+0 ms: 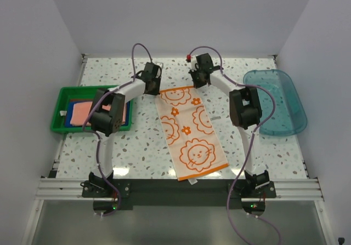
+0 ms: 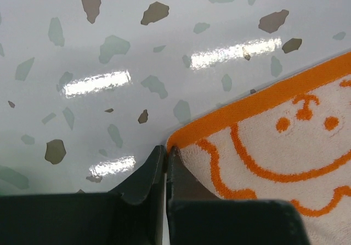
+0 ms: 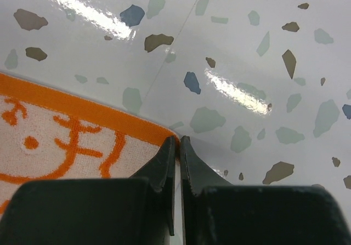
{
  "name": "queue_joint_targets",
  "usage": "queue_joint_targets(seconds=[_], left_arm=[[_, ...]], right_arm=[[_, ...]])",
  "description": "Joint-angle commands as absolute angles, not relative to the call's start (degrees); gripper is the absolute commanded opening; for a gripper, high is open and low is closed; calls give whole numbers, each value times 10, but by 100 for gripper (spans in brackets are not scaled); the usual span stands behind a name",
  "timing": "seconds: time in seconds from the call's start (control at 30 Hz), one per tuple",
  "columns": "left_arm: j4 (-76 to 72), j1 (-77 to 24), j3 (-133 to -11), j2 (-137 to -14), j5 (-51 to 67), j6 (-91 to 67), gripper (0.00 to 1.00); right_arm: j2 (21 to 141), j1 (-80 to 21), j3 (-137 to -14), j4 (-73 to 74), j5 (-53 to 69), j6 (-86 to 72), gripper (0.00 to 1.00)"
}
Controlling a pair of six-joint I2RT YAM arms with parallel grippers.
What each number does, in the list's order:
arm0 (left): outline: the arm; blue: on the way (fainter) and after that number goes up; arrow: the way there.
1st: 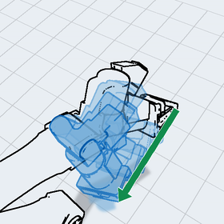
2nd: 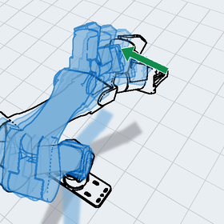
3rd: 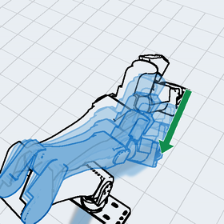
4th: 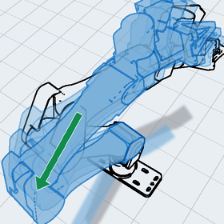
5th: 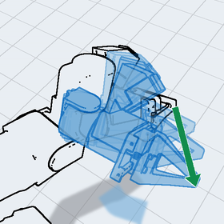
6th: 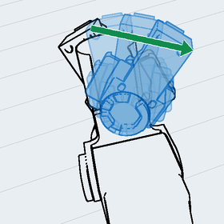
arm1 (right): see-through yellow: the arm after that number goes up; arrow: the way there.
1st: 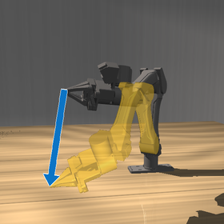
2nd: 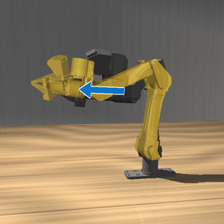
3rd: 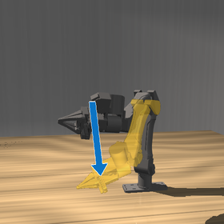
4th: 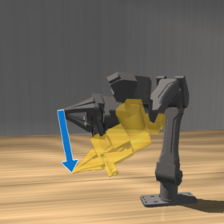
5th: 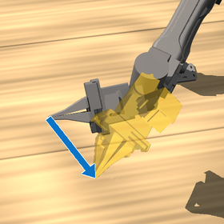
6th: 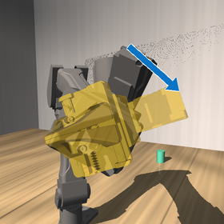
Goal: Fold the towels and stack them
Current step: Fold the towel
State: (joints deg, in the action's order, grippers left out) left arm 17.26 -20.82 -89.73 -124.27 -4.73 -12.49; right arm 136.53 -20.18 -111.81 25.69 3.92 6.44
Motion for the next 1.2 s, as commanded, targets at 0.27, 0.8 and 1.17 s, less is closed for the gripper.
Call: queue_joint_targets(seconds=[0.27,0.8,1.17], left_arm=[[231,-197,-1088,-1298,-89,-63,0],[156,-183,-1102,-1230,-58,20,0],[194,-185,-931,-1065,38,-37,0]], right_arm=[[1308,-183,-1174,227,-46,81,0],[1224,-179,-1145,122,-41,131,0],[1057,-181,-971,251,-5,97,0]])
